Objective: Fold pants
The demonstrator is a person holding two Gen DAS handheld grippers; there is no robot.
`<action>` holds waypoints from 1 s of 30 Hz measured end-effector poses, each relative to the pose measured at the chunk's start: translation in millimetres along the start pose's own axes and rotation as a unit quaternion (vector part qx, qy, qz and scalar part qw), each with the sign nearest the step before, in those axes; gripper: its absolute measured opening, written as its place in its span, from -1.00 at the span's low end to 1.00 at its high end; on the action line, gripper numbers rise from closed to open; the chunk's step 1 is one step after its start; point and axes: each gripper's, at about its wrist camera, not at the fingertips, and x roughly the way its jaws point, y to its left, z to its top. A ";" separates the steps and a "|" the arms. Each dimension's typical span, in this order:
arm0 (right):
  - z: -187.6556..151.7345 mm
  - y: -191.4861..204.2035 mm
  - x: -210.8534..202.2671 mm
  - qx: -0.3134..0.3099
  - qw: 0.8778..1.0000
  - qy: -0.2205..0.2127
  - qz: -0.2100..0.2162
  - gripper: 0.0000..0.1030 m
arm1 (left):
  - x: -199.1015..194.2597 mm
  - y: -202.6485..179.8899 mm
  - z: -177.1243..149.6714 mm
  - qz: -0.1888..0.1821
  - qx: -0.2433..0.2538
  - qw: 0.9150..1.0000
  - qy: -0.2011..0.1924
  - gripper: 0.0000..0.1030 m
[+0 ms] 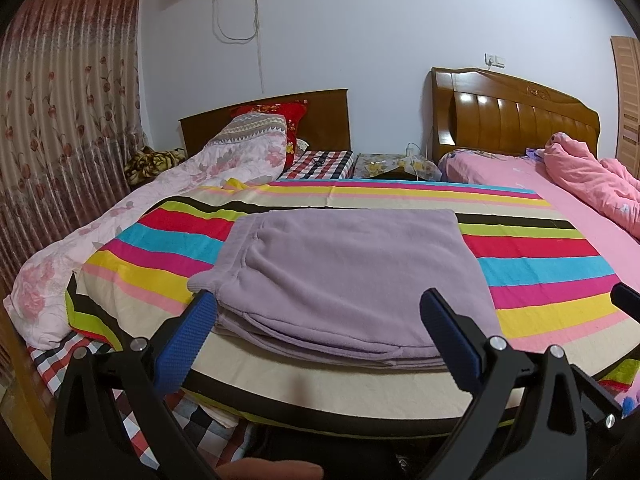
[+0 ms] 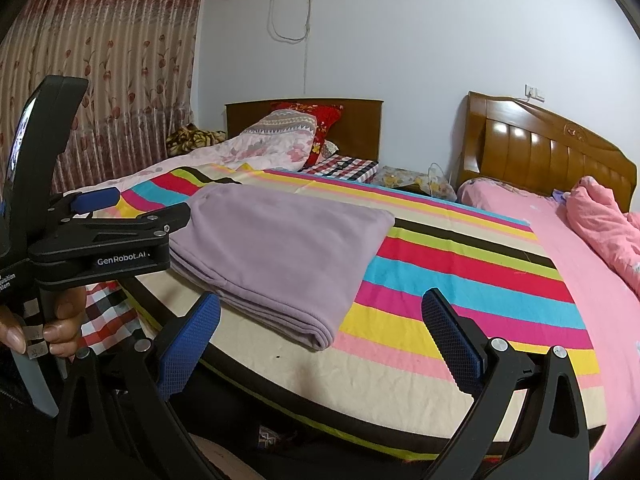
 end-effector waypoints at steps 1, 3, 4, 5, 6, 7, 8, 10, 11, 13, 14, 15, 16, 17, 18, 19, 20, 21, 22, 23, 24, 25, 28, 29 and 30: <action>0.1 0.1 0.0 0.000 1.000 0.000 0.000 0.89 | -0.3 0.7 -0.1 0.000 -0.001 1.000 0.000 0.97; -0.3 -0.7 -0.1 0.000 1.000 -0.001 0.000 0.89 | 0.8 2.8 1.1 -0.001 -0.002 1.000 0.000 0.97; -0.2 -0.6 0.4 0.001 1.000 -0.001 0.000 0.89 | 0.5 3.3 1.1 -0.001 -0.002 1.000 -0.001 0.97; -0.2 -0.6 0.8 0.001 1.000 -0.001 0.000 0.89 | 0.6 3.3 1.3 -0.001 -0.002 1.000 -0.001 0.97; -0.2 -0.8 0.4 0.000 1.000 -0.001 0.000 0.89 | 0.9 3.5 2.0 -0.001 -0.002 1.000 -0.001 0.97; -0.1 -0.7 0.5 0.000 1.000 -0.001 0.000 0.89 | 0.8 3.5 1.8 -0.001 -0.002 1.000 -0.001 0.97; -0.2 -0.8 0.4 0.000 1.000 -0.001 0.000 0.89 | 1.0 3.6 2.0 -0.001 -0.002 1.000 0.000 0.97; -0.1 -0.4 0.3 0.000 1.000 -0.001 0.000 0.89 | 0.4 3.4 2.0 -0.001 -0.001 1.000 0.000 0.97; -0.1 -0.3 0.4 0.000 1.000 -0.001 0.000 0.89 | 0.7 3.2 2.4 -0.002 -0.001 1.000 0.001 0.97; -0.2 -0.1 0.4 0.001 1.000 -0.001 -0.001 0.89 | 1.6 3.5 3.2 -0.002 0.000 1.000 0.001 0.97; 0.0 -0.2 0.5 0.002 1.000 -0.001 -0.001 0.89 | 1.3 3.5 3.1 -0.001 0.000 1.000 0.001 0.97; -0.2 -0.5 0.4 0.001 1.000 -0.001 0.000 0.89 | 1.9 3.5 3.4 -0.002 0.000 1.000 0.001 0.97; -0.1 -1.0 0.7 0.001 1.000 -0.001 0.000 0.89 | 1.6 3.6 3.3 -0.002 0.000 1.000 0.001 0.97; -0.1 -1.1 0.8 0.001 1.000 -0.001 0.000 0.89 | 1.9 3.5 3.4 -0.002 0.000 1.000 0.001 0.97; -0.1 -1.2 0.9 0.001 1.000 -0.001 0.000 0.89 | 1.5 3.7 3.1 -0.002 0.000 1.000 0.001 0.97; 0.0 -1.1 1.0 0.001 1.000 -0.001 0.000 0.89 | 1.8 3.4 3.3 -0.002 0.000 1.000 0.001 0.97; 0.0 -1.1 1.0 0.001 1.000 -0.001 0.000 0.89 | 1.7 3.5 3.3 -0.002 0.000 1.000 0.002 0.97; -0.1 -1.2 0.8 0.001 1.000 -0.001 0.000 0.89 | 2.2 3.5 3.8 -0.002 0.000 1.000 0.002 0.97; -0.2 -1.2 0.7 0.001 1.000 -0.001 0.000 0.89 | 2.0 3.7 3.7 -0.003 0.000 1.000 0.002 0.97; 0.0 -1.1 0.8 0.001 1.000 -0.001 0.000 0.89 | 1.9 3.7 3.6 -0.003 0.000 1.000 0.002 0.97; -0.1 -1.2 0.8 0.001 1.000 -0.001 0.000 0.89 | 2.7 4.0 4.1 -0.004 0.001 1.000 0.002 0.97; -0.3 -1.2 0.7 0.001 1.000 -0.001 0.000 0.89 | 2.7 4.3 4.1 -0.004 0.001 1.000 0.002 0.97; -0.3 -1.0 1.0 0.001 1.000 0.000 0.001 0.89 | 3.7 5.0 4.5 -0.005 0.002 1.000 0.003 0.97; -0.2 -0.9 1.0 0.001 1.000 0.000 0.001 0.89 | 4.3 5.7 4.8 -0.006 0.002 1.000 0.004 0.97; -0.5 -1.3 1.0 0.001 1.000 0.000 0.001 0.89 | 4.7 6.2 4.9 -0.007 0.002 1.000 0.005 0.97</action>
